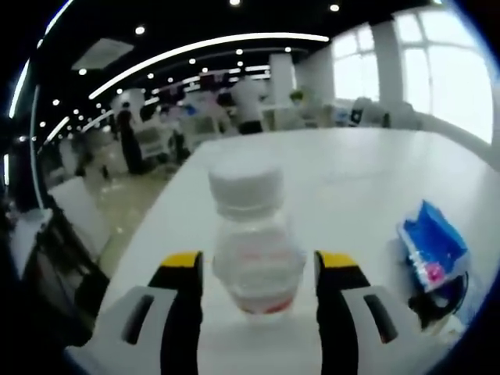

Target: Arrange the tabletop items into an orderly group along one side of the table until the central work area is clear of visible clutter.

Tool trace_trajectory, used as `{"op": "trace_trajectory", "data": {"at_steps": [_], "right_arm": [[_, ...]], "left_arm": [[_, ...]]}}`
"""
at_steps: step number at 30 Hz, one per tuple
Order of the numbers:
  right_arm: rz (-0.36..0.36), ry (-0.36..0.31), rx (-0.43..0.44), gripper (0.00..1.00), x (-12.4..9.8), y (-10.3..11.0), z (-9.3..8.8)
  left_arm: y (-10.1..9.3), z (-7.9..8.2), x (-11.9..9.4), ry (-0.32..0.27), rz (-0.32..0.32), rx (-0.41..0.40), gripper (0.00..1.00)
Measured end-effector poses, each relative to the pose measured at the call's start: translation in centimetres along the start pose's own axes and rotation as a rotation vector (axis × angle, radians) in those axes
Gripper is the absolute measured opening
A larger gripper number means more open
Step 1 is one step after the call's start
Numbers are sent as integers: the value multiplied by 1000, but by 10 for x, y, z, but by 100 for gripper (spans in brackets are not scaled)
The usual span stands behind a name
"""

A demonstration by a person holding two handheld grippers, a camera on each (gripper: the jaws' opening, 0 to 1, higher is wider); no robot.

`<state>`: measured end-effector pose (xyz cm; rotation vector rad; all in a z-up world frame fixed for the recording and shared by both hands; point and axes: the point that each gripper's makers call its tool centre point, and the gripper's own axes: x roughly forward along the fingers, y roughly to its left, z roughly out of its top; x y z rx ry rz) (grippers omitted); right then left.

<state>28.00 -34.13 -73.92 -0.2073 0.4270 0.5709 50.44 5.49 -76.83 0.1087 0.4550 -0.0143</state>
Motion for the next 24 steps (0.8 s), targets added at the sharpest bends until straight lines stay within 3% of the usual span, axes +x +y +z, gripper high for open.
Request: {"op": "trace_trajectory", "data": {"at_steps": [4, 8, 14, 24], "right_arm": [[2, -2, -1, 91, 0, 0, 0], [4, -4, -2, 91, 0, 1, 1], [5, -9, -4, 92, 0, 1, 2], [-1, -19, -11, 97, 0, -1, 3]], "left_arm": [[-6, -1, -10, -9, -55, 46, 62], [-10, -5, -20, 2, -109, 29, 68], [-15, -7, -36, -4, -146, 49, 73], [-32, -11, -85, -52, -246, 91, 78]]}}
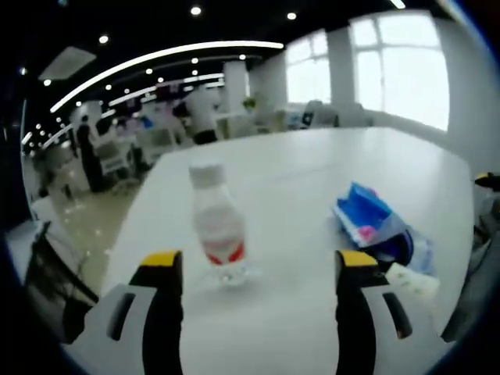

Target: Arrange the tabletop items into an orderly group along one side of the table until the central work area is clear of visible clutter.

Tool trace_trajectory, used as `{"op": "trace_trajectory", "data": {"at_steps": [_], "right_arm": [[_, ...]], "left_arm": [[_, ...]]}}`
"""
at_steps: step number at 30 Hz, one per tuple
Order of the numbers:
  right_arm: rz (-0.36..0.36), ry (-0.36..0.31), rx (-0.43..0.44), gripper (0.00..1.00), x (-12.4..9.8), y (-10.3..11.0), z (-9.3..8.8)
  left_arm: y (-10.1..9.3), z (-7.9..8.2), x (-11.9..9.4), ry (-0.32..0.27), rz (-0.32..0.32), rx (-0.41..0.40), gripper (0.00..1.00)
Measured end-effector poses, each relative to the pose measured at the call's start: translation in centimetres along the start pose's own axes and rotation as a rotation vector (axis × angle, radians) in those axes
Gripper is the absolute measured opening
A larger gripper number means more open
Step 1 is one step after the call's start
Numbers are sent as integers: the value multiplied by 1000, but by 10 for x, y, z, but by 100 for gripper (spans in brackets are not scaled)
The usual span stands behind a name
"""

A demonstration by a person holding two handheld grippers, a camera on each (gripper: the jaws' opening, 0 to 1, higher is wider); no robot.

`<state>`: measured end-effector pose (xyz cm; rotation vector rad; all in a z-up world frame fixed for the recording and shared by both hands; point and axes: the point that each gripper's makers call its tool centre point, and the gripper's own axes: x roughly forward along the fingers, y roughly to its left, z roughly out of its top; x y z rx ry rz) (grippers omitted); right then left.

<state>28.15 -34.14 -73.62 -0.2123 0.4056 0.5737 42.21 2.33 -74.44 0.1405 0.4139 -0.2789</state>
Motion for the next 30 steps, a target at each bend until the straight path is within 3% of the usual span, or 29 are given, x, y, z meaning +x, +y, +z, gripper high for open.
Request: {"op": "trace_trajectory", "data": {"at_steps": [5, 17, 30], "right_arm": [[-3, -6, 1, 99, 0, -1, 1], [-7, -6, 0, 100, 0, -2, 1], [-20, -12, -4, 100, -1, -5, 2]], "left_arm": [[-12, 4, -20, -33, -43, -12, 80], [-49, 2, -63, -35, -147, 52, 84], [-90, -6, -113, -27, -214, 85, 100]]}}
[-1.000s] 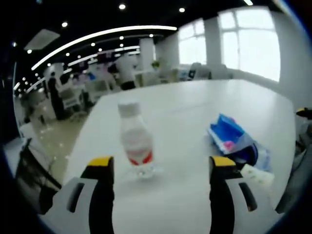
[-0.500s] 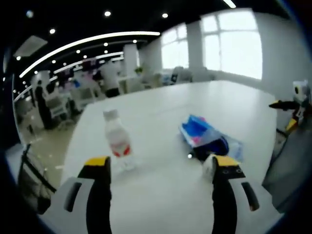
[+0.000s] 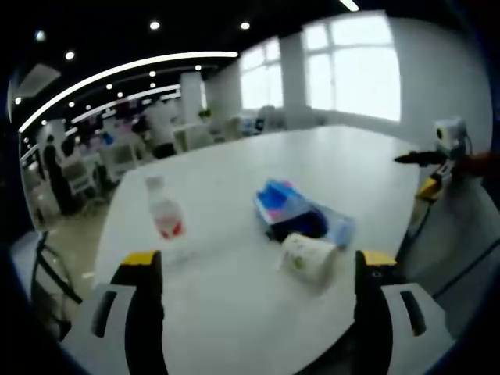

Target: Arrange the tabletop items into an orderly group along one side of the table until the central work area is clear of visible clutter.

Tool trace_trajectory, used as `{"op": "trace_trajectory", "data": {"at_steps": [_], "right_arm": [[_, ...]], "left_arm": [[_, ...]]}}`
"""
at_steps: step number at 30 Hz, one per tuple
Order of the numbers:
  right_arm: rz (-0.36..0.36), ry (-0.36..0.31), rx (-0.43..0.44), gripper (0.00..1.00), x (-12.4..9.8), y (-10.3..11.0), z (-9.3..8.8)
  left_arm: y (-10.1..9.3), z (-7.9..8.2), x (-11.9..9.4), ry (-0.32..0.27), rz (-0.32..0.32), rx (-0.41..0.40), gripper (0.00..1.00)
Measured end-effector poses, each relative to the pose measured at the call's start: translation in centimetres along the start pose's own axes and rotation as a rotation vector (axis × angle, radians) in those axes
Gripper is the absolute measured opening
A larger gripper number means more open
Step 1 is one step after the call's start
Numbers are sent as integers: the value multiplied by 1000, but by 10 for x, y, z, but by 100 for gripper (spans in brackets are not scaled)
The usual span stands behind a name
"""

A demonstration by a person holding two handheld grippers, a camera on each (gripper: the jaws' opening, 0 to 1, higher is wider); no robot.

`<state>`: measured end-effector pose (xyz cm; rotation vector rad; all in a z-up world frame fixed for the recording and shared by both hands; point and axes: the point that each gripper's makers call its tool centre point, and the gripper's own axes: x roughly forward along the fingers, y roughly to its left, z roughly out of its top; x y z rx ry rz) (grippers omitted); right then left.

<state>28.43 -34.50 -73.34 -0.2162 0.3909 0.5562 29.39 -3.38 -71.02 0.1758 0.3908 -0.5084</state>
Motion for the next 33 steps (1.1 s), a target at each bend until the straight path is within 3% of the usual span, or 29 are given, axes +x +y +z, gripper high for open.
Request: {"op": "trace_trajectory", "data": {"at_steps": [9, 16, 18, 22, 25, 33], "right_arm": [[8, 2, -1, 100, 0, 1, -1], [10, 1, -3, 100, 1, 1, -1], [8, 1, -3, 100, 1, 1, -1], [10, -2, -2, 100, 1, 1, -1], [10, -3, -6, 100, 1, 1, -1], [-2, -3, -10, 100, 0, -2, -1]], "left_arm": [[-20, -6, -21, 11, 18, -29, 100], [-32, -9, -18, -4, 32, -31, 99], [-31, -8, -18, 10, 43, 25, 97], [-26, -7, -16, -23, 30, -25, 96], [-28, -3, -14, -53, 23, 1, 97], [-29, -5, -12, -49, 16, -21, 100]]}}
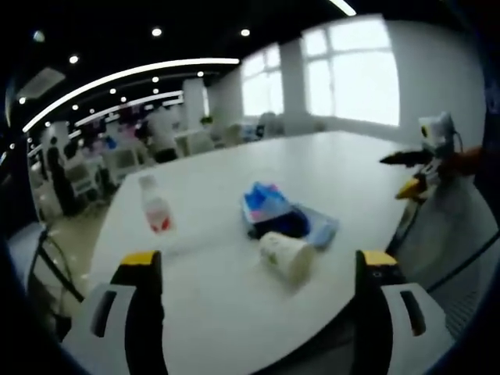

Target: Arrange the tabletop items into an orderly group along one side of the table until the central work area is clear of visible clutter.

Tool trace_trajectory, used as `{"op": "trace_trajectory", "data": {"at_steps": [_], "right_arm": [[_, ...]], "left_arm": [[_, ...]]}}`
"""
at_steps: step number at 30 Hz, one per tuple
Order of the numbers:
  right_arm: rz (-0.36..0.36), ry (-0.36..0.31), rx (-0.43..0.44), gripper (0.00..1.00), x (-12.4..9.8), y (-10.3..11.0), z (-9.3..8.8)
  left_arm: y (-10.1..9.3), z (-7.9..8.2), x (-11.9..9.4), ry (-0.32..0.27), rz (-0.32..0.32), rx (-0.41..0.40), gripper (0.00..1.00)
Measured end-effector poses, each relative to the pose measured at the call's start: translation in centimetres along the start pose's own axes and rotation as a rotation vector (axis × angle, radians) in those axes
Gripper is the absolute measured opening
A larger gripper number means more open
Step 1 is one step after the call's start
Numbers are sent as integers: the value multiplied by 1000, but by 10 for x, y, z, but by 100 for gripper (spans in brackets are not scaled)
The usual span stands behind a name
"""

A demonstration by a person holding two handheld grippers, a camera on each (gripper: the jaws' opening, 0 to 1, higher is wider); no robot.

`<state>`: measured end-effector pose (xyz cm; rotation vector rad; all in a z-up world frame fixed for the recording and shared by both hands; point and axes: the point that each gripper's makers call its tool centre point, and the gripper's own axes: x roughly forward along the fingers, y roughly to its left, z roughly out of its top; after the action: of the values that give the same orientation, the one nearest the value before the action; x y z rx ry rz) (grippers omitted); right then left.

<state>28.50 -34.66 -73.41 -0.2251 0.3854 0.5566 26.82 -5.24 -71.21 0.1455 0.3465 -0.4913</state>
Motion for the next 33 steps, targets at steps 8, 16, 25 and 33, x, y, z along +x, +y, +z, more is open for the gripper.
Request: {"op": "trace_trajectory", "data": {"at_steps": [8, 16, 25, 33], "right_arm": [[-5, 11, 2, 100, 0, -1, -2], [-3, 21, -4, 100, 0, -1, -3], [4, 28, -35, 100, 1, 1, -1], [4, 33, -36, 100, 2, 2, -3]], "left_arm": [[2, -2, 2, -1, 0, -7, 100], [1, -5, 3, 4, -12, 10, 100], [0, -6, 3, 3, -19, 26, 100], [-6, -8, 5, 19, -53, 49, 100]]}}
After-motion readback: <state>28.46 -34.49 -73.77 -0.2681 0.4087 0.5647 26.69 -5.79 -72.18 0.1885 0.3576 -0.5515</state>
